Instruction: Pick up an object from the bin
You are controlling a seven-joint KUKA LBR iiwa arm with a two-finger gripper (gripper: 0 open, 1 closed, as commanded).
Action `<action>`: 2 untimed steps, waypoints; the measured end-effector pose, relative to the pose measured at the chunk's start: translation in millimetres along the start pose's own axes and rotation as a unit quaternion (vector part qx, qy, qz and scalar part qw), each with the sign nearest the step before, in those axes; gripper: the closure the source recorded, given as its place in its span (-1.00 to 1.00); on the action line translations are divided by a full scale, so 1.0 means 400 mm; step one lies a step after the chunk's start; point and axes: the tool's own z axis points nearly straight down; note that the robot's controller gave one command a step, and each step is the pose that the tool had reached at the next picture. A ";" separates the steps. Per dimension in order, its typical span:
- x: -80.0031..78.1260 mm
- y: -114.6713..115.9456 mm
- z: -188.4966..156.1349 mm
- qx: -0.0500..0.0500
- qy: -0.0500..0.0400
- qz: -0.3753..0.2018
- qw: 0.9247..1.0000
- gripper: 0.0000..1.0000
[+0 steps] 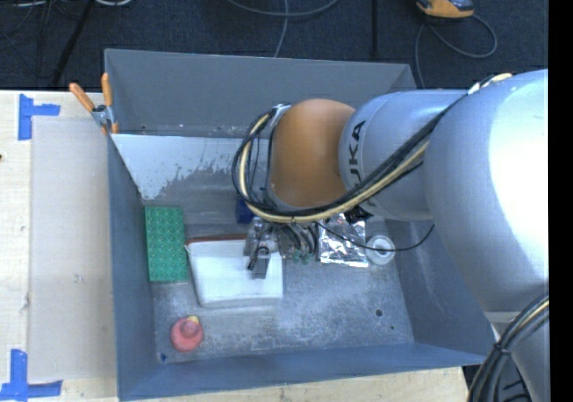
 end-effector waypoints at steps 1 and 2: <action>0.130 0.136 -0.440 -0.003 -0.016 -0.019 1.000 1.00; 0.102 0.295 -0.327 0.000 -0.012 -0.170 0.985 1.00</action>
Offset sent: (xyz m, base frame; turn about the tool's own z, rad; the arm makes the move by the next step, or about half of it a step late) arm -0.0477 0.0537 0.1725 -0.0339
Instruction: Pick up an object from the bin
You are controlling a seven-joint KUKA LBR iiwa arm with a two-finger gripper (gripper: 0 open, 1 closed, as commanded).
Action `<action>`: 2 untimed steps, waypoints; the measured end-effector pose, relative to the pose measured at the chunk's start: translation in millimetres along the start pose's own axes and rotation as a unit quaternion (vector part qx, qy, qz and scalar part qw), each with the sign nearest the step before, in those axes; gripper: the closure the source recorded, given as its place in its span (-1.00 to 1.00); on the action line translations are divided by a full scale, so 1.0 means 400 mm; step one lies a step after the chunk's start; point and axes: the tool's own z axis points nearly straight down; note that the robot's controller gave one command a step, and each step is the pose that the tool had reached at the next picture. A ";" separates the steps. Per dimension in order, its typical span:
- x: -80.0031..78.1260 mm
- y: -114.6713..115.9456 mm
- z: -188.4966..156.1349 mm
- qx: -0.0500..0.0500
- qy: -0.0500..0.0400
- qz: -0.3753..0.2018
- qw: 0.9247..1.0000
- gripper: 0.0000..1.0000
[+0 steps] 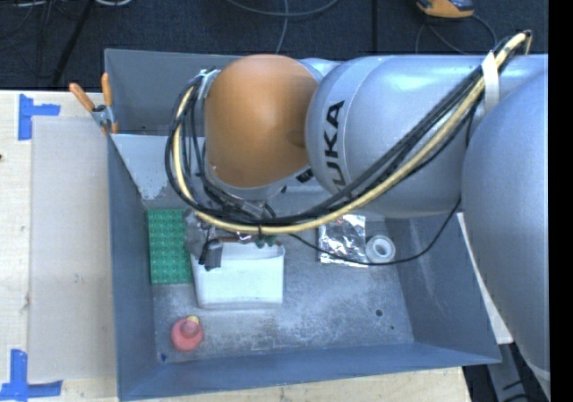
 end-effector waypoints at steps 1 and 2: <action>0.030 0.016 0.184 0.001 0.004 -0.032 0.999 1.00; 0.123 0.018 0.238 0.001 0.004 -0.018 1.000 1.00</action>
Offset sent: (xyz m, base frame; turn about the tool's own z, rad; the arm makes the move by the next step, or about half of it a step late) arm -0.0115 0.0035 -0.0683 -0.0648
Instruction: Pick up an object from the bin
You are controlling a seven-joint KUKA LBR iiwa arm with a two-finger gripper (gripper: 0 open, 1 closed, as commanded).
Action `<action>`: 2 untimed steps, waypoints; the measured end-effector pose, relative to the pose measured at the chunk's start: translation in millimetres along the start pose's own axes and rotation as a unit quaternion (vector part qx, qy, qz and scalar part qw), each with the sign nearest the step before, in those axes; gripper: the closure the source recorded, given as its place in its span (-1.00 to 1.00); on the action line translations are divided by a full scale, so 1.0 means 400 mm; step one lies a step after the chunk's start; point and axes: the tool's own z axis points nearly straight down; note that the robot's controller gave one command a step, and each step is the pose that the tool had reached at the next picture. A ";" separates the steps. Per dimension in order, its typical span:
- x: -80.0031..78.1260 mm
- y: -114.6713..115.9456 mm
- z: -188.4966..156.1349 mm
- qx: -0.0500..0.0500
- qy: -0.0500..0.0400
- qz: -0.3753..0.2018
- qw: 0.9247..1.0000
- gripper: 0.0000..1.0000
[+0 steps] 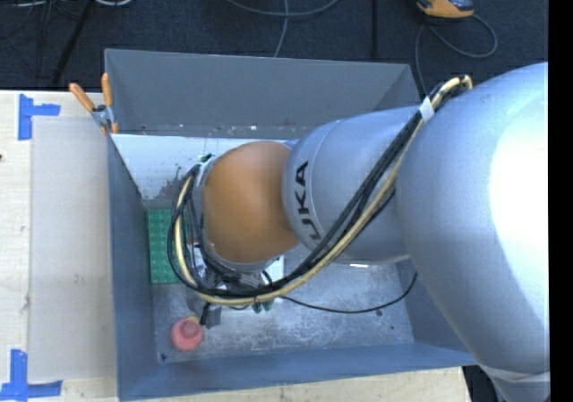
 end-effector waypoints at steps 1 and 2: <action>-0.006 -0.001 -0.004 0.000 -0.003 0.001 1.000 -1.00; 0.031 0.072 0.105 0.000 0.000 0.053 0.999 -1.00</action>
Offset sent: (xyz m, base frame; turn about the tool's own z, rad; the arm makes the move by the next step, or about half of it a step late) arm 0.0000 0.0000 0.0000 0.0000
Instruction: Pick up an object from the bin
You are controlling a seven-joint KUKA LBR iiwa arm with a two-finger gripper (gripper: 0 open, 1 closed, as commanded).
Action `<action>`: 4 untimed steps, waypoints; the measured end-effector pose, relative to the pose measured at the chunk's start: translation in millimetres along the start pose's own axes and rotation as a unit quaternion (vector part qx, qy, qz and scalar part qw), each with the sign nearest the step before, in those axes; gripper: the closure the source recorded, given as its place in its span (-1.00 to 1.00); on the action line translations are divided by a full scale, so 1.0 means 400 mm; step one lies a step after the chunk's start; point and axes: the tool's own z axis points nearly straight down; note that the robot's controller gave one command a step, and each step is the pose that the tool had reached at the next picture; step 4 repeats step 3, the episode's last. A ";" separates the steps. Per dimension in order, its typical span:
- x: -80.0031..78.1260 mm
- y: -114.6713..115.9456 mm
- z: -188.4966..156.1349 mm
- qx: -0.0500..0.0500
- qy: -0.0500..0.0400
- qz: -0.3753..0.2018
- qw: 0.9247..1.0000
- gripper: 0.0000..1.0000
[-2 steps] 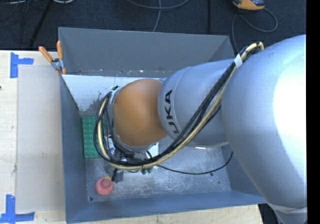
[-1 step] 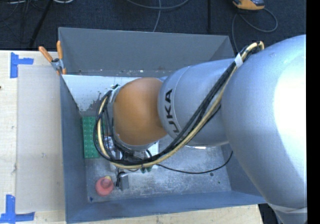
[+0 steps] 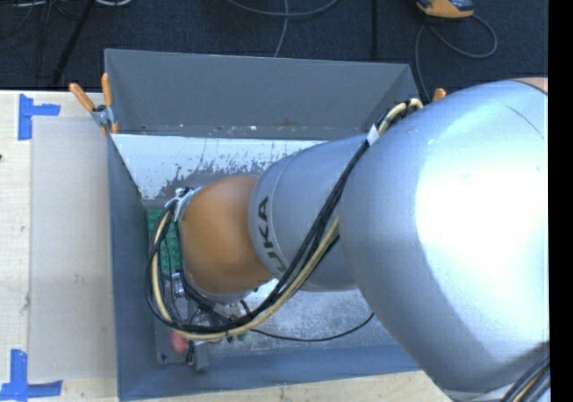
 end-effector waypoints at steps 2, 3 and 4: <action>-0.015 -0.016 -0.201 -0.001 -0.007 0.001 1.000 1.00; -0.058 -0.019 -0.698 -0.001 -0.009 0.001 1.000 1.00; -0.058 -0.019 -0.698 -0.001 -0.009 0.001 1.000 1.00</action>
Offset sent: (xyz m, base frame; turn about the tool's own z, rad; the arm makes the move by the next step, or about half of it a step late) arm 0.0000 0.0000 0.0000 0.0000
